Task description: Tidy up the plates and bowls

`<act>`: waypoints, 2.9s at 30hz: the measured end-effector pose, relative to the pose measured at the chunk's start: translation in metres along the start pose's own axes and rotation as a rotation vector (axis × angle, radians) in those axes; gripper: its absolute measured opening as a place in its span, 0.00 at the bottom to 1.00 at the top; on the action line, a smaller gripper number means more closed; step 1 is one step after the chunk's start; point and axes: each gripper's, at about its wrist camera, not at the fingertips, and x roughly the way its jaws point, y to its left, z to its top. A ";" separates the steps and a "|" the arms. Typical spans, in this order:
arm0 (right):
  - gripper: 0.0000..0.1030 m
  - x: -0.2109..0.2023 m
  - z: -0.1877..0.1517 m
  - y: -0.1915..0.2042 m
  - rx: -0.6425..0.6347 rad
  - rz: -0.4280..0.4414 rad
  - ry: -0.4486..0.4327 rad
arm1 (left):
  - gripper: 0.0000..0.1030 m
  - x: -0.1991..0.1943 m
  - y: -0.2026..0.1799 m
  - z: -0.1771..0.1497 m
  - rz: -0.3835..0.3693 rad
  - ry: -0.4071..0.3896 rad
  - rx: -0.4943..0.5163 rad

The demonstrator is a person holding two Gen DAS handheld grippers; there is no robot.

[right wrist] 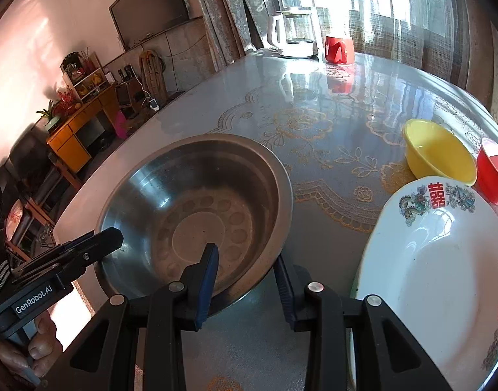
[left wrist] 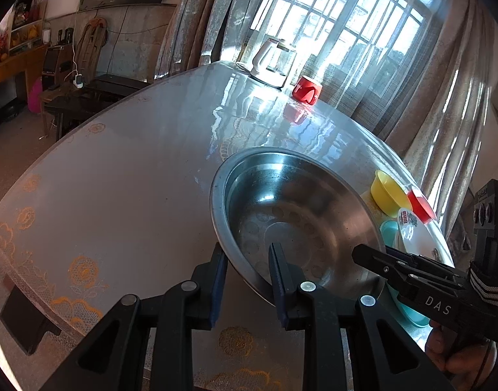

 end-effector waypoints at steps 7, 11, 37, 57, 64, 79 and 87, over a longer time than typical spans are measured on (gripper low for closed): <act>0.36 -0.003 -0.003 -0.003 0.013 0.007 -0.002 | 0.26 -0.004 -0.005 -0.004 0.036 -0.003 0.029; 0.36 -0.004 -0.001 -0.010 0.027 0.029 -0.012 | 0.26 -0.006 -0.005 -0.006 0.046 -0.008 0.033; 0.36 -0.044 -0.006 -0.050 0.142 0.058 -0.129 | 0.28 -0.019 -0.037 0.002 0.109 -0.085 0.159; 0.36 -0.089 -0.006 -0.141 0.357 -0.015 -0.211 | 0.28 0.018 -0.108 0.012 0.033 -0.021 0.311; 0.36 -0.093 -0.003 -0.186 0.477 -0.054 -0.226 | 0.28 0.046 -0.135 0.025 0.033 0.060 0.299; 0.32 -0.065 0.037 -0.242 0.543 -0.062 -0.196 | 0.28 0.103 -0.194 0.064 -0.106 0.120 0.297; 0.32 -0.034 0.056 -0.255 0.552 -0.066 -0.123 | 0.28 0.138 -0.220 0.085 -0.156 0.155 0.282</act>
